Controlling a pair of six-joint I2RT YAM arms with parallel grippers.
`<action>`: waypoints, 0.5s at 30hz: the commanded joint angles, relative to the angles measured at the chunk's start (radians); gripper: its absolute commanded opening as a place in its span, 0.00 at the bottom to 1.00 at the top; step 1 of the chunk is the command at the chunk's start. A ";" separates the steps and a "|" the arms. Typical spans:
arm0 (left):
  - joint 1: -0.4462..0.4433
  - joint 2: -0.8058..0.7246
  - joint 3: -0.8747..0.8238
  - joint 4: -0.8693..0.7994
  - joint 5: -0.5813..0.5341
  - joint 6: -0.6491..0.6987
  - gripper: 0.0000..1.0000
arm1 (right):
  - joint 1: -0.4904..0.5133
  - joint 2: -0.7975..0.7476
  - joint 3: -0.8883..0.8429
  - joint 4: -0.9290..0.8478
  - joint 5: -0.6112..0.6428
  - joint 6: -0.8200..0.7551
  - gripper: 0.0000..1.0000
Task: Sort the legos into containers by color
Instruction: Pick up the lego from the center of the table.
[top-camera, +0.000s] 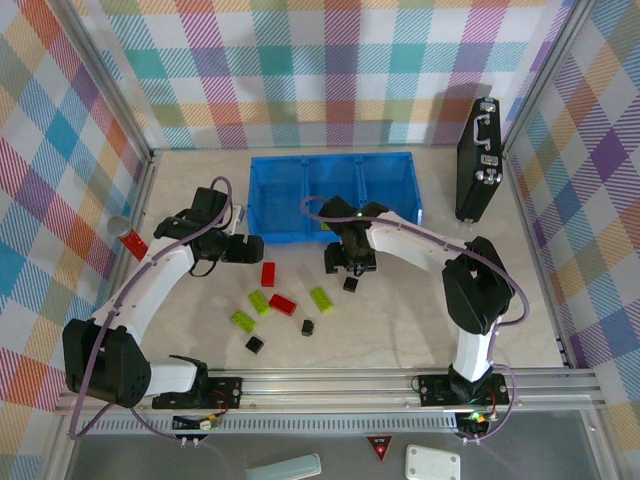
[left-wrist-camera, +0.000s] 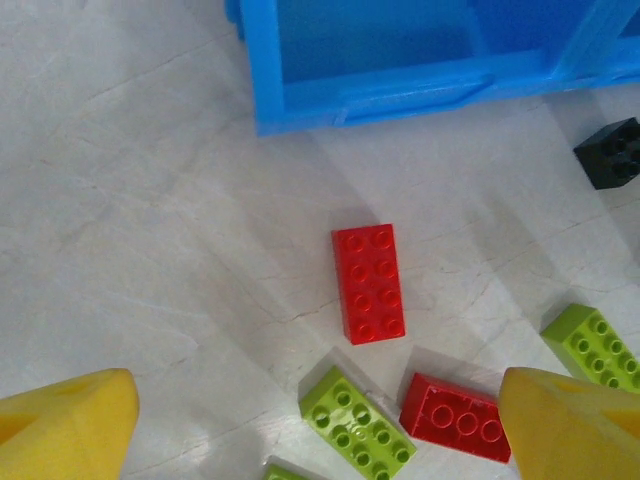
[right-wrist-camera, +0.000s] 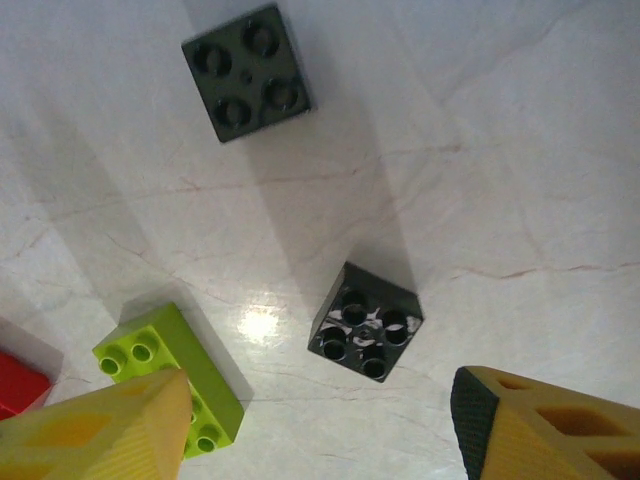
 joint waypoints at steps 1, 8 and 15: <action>-0.045 0.019 0.017 0.003 -0.014 -0.033 0.92 | 0.000 -0.039 -0.045 0.048 -0.019 0.067 0.70; -0.188 0.115 0.016 0.071 -0.057 -0.158 0.90 | -0.007 -0.116 -0.148 0.058 0.027 0.071 0.69; -0.343 0.247 0.061 0.119 -0.096 -0.239 0.87 | -0.079 -0.229 -0.283 0.064 0.038 0.068 0.69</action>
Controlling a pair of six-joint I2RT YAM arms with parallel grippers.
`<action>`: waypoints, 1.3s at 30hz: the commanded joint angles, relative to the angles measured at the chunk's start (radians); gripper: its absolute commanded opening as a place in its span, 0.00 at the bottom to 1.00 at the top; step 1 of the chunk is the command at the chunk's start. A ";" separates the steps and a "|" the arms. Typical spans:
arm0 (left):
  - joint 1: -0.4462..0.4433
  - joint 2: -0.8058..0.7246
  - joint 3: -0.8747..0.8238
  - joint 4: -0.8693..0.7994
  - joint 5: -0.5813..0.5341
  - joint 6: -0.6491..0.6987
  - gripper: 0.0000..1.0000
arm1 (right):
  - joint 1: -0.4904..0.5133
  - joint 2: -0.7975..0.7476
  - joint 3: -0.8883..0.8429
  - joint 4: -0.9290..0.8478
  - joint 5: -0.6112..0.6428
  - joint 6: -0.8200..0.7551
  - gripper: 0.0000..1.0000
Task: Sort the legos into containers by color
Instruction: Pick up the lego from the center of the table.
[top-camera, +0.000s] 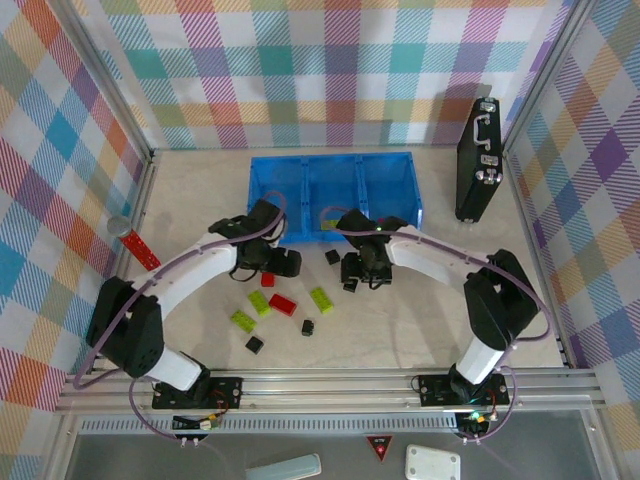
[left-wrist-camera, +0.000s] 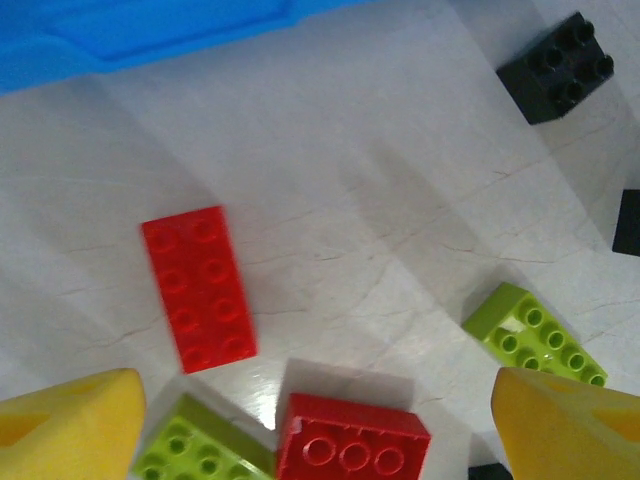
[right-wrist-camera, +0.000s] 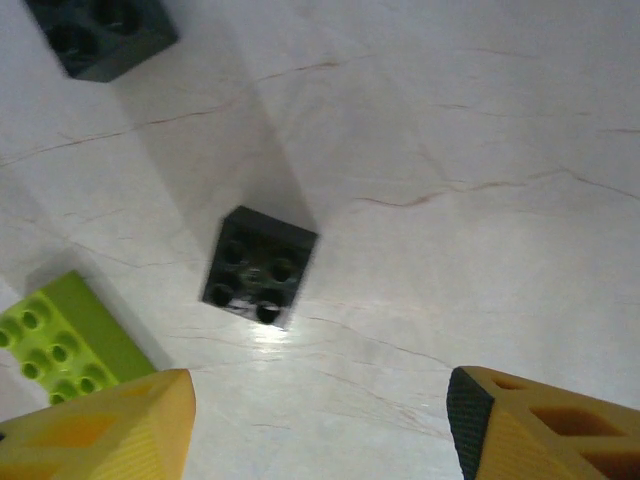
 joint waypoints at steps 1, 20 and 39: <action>-0.066 0.056 0.060 0.042 -0.026 -0.062 0.86 | -0.053 -0.074 -0.071 -0.004 0.019 0.010 0.69; -0.337 0.528 0.525 -0.131 -0.139 -0.248 0.63 | -0.455 -0.451 -0.348 -0.053 -0.027 -0.141 0.70; -0.406 0.653 0.602 -0.147 -0.122 -0.327 0.53 | -0.468 -0.433 -0.346 -0.039 -0.040 -0.158 0.70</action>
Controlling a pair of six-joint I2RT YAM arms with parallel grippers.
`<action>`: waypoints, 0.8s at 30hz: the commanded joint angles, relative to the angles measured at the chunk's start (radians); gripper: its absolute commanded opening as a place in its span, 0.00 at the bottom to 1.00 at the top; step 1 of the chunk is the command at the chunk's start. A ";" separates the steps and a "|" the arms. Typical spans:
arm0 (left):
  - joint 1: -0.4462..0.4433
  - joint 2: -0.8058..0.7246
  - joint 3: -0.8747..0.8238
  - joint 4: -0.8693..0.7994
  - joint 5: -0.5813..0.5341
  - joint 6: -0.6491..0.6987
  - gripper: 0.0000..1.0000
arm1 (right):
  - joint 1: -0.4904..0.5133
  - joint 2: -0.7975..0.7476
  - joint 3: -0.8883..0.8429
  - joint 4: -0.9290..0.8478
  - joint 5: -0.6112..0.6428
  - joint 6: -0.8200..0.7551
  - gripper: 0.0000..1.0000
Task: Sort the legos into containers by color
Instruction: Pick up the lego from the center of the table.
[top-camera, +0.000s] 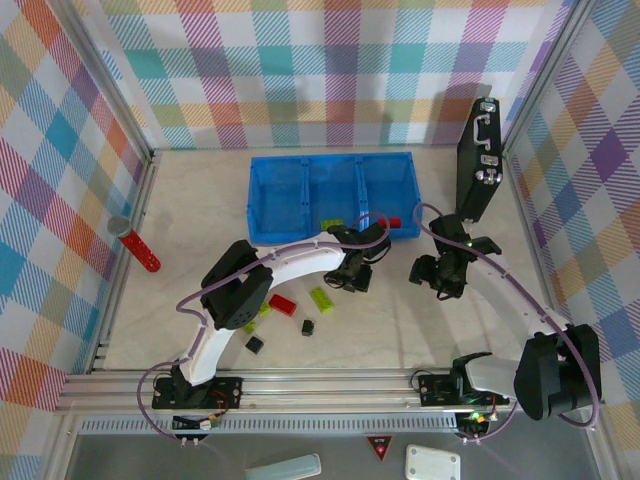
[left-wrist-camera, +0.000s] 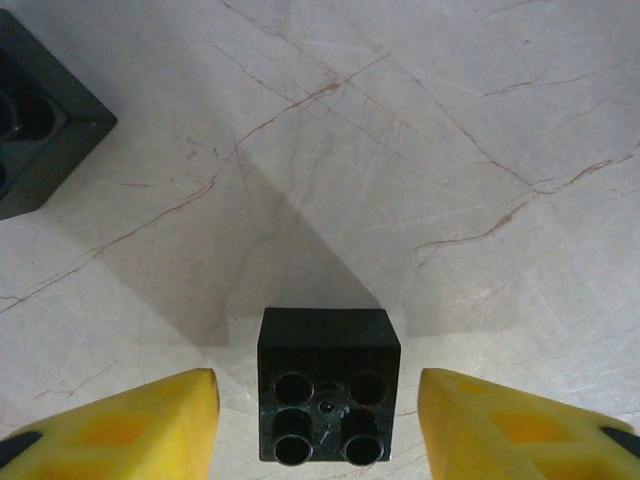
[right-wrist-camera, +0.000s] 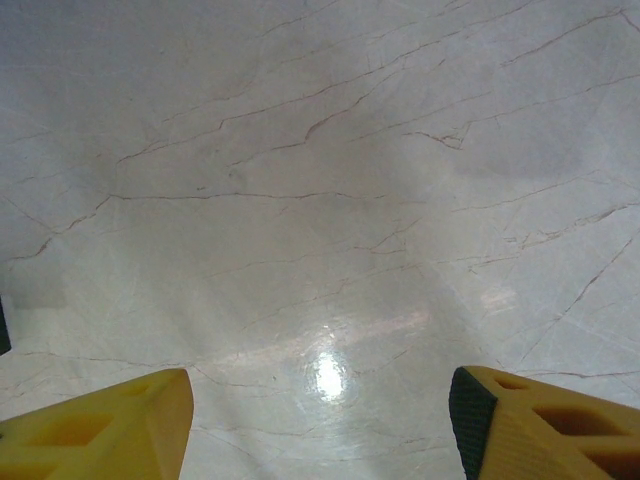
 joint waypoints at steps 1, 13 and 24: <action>-0.016 0.027 0.032 -0.035 -0.007 -0.018 0.51 | -0.007 0.007 -0.008 -0.009 -0.014 -0.018 0.70; -0.017 0.027 0.036 -0.047 -0.019 -0.017 0.35 | -0.007 0.006 -0.008 -0.010 -0.024 -0.022 0.69; -0.017 -0.009 0.035 -0.057 -0.039 -0.014 0.32 | -0.008 0.012 -0.008 -0.009 -0.031 -0.024 0.69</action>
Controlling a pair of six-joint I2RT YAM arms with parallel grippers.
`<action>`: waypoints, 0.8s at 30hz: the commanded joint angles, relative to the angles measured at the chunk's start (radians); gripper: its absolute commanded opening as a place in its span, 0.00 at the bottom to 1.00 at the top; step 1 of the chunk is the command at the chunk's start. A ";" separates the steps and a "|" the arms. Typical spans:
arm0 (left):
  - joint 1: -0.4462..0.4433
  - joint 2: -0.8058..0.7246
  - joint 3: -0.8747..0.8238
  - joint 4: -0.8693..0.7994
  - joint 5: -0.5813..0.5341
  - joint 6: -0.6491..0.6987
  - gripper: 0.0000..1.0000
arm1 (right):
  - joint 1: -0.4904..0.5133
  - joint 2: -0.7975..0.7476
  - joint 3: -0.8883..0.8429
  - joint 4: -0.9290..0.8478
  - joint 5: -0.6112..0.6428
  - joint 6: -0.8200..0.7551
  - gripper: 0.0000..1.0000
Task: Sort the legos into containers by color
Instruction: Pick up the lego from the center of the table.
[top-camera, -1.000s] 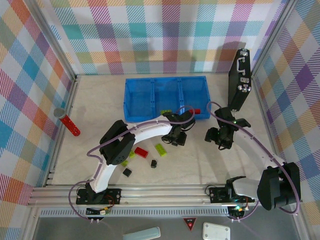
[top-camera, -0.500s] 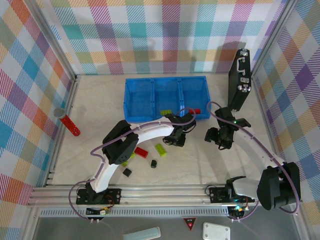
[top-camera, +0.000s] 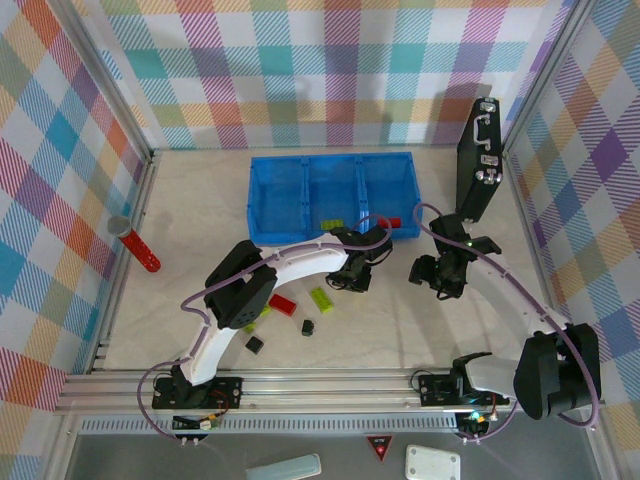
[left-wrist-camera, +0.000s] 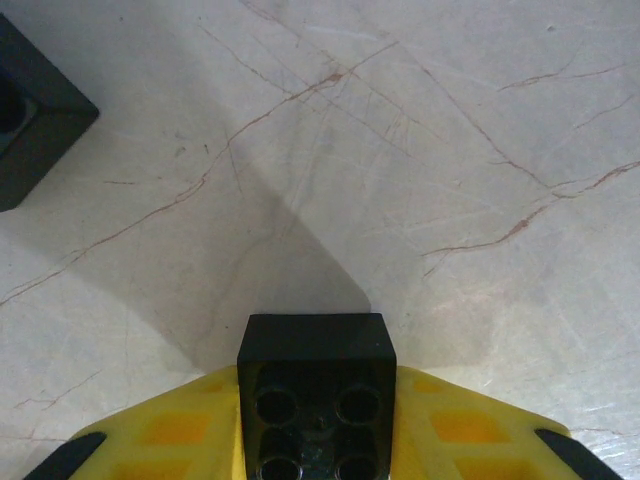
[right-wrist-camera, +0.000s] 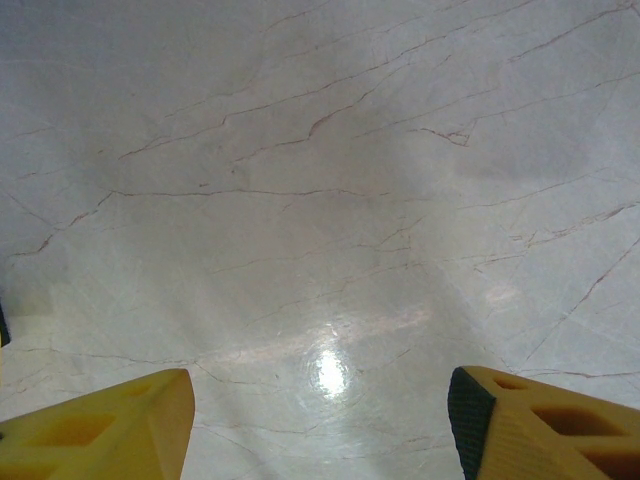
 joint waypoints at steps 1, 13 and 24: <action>-0.011 -0.037 0.024 -0.052 -0.033 -0.002 0.32 | -0.006 0.008 -0.008 -0.008 -0.019 -0.020 0.69; 0.034 -0.138 0.036 -0.093 -0.073 0.025 0.30 | -0.006 0.017 -0.005 -0.013 -0.017 -0.021 0.69; 0.162 -0.276 -0.011 -0.116 -0.101 0.073 0.29 | -0.006 0.014 -0.002 -0.023 -0.016 -0.018 0.69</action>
